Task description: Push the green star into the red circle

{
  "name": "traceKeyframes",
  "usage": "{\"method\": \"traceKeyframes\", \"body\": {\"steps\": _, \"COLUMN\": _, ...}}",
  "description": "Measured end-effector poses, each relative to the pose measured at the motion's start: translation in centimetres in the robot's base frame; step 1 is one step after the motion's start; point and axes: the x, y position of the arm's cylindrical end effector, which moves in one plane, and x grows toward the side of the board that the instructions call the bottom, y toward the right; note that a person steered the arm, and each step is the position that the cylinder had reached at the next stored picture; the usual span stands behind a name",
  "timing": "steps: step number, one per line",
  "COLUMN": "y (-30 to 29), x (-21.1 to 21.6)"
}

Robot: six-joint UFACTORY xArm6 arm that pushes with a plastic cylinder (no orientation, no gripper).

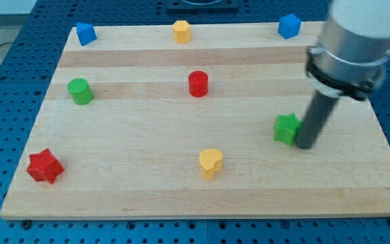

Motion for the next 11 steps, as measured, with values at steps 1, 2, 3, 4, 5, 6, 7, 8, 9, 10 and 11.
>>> {"method": "traceKeyframes", "body": {"steps": 1, "y": -4.6, "x": -5.4}}
{"method": "traceKeyframes", "body": {"steps": 2, "y": -5.2, "x": -7.4}}
{"method": "traceKeyframes", "body": {"steps": 3, "y": -0.8, "x": -7.4}}
{"method": "traceKeyframes", "body": {"steps": 4, "y": 1.8, "x": -9.9}}
{"method": "traceKeyframes", "body": {"steps": 5, "y": -0.2, "x": -10.4}}
{"method": "traceKeyframes", "body": {"steps": 6, "y": -3.4, "x": -8.8}}
{"method": "traceKeyframes", "body": {"steps": 7, "y": -7.1, "x": -8.6}}
{"method": "traceKeyframes", "body": {"steps": 8, "y": -10.3, "x": -8.6}}
{"method": "traceKeyframes", "body": {"steps": 9, "y": -11.3, "x": -8.3}}
{"method": "traceKeyframes", "body": {"steps": 10, "y": -8.5, "x": -5.4}}
{"method": "traceKeyframes", "body": {"steps": 11, "y": -8.8, "x": -3.8}}
